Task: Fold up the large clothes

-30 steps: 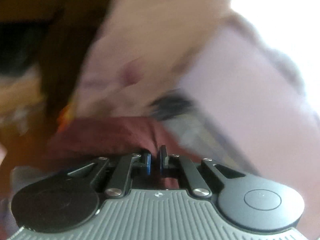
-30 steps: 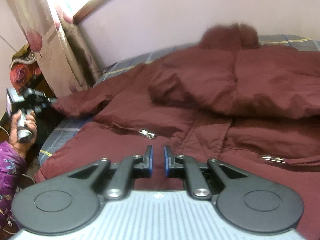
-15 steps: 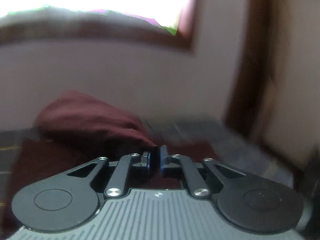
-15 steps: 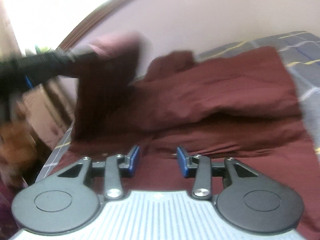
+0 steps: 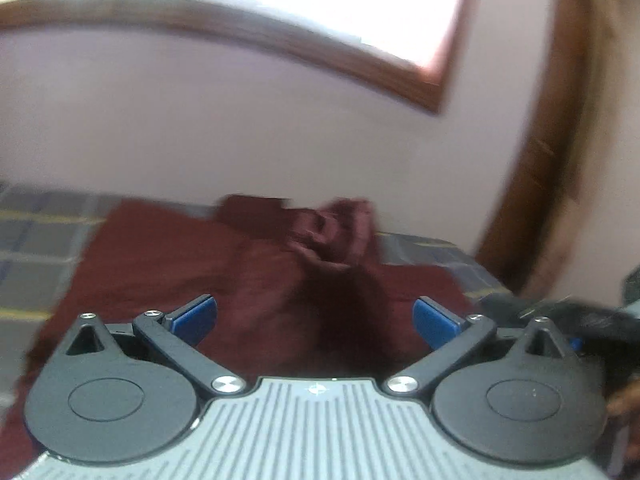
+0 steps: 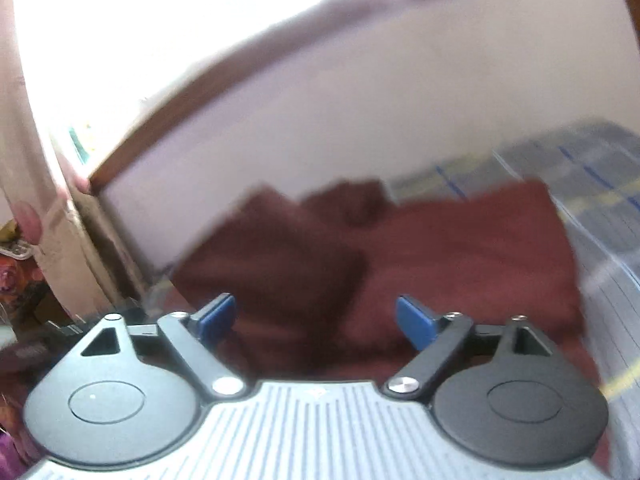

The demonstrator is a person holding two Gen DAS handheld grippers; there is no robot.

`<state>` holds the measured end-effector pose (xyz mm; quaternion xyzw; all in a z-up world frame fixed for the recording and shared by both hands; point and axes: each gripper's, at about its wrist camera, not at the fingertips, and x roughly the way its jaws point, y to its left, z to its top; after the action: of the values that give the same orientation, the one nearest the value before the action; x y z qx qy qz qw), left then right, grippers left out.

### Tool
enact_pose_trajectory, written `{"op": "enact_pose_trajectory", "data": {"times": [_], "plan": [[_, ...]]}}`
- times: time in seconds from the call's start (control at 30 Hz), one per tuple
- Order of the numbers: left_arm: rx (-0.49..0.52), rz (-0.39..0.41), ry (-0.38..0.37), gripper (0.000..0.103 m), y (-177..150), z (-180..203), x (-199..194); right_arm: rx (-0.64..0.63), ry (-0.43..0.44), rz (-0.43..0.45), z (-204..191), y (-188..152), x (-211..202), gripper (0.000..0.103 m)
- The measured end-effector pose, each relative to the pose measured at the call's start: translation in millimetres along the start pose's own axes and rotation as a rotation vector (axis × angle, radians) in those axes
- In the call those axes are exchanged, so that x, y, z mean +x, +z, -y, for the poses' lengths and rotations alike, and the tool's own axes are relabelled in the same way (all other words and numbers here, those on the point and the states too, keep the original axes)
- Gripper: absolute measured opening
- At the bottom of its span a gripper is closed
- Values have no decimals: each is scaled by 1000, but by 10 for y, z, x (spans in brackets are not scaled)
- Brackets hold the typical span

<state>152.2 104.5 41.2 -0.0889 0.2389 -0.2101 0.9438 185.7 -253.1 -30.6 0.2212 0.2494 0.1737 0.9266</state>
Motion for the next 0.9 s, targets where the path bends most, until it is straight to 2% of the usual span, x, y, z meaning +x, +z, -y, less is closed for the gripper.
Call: {"op": "enact_pose_trajectory", "data": {"times": [0.1, 0.17, 0.2, 0.3, 0.4, 0.43, 0.47, 0.5, 0.53, 0.6, 0.67, 0.7, 0.73, 0.8, 0.83, 0.87, 0.9], "plan": [[-83, -1, 70, 103, -22, -335, -69, 11, 9, 8, -232, 199, 196, 90], [-120, -3, 98, 103, -46, -500, -91, -6, -8, 3, -429, 314, 364, 101], [-136, -3, 109, 103, -72, -556, -119, -49, -39, -10, -564, 335, 466, 102], [-173, 1, 133, 103, -156, -658, -166, -237, -121, -40, -1028, 176, 697, 102], [-189, -6, 156, 103, -227, -720, -244, -550, -262, -50, -1429, -241, 1003, 102], [-189, -13, 159, 103, -254, -735, -260, -643, -313, -27, -1470, -360, 1116, 99], [-186, -24, 172, 103, -246, -733, -248, -666, -330, -7, -1428, -389, 1171, 73], [-179, -33, 185, 103, -237, -727, -245, -609, -314, -11, -1289, -329, 1178, 51], [-170, -36, 189, 103, -240, -721, -258, -485, -274, -44, -1088, -205, 1133, 31], [-147, -32, 185, 103, -232, -715, -290, -275, -216, -17, -614, -11, 858, 26], [-125, -16, 190, 103, -231, -717, -313, -175, -269, 34, -179, 48, 488, 24], [-117, -14, 191, 103, -237, -722, -312, -103, -267, 40, 41, 62, 333, 25], [-111, -20, 192, 103, -233, -722, -279, 11, -225, 32, 328, 56, 200, 28], [-109, -42, 192, 103, -216, -710, -175, 240, -157, -40, 824, -5, 86, 54], [-104, -53, 191, 103, -196, -693, -117, 327, -143, -58, 1012, -54, 35, 73], [-87, -56, 195, 103, -160, -670, -58, 391, -134, -46, 1176, -108, -45, 78], [-65, -47, 209, 103, -122, -649, -4, 419, -141, -26, 1277, -132, -112, 78]]}}
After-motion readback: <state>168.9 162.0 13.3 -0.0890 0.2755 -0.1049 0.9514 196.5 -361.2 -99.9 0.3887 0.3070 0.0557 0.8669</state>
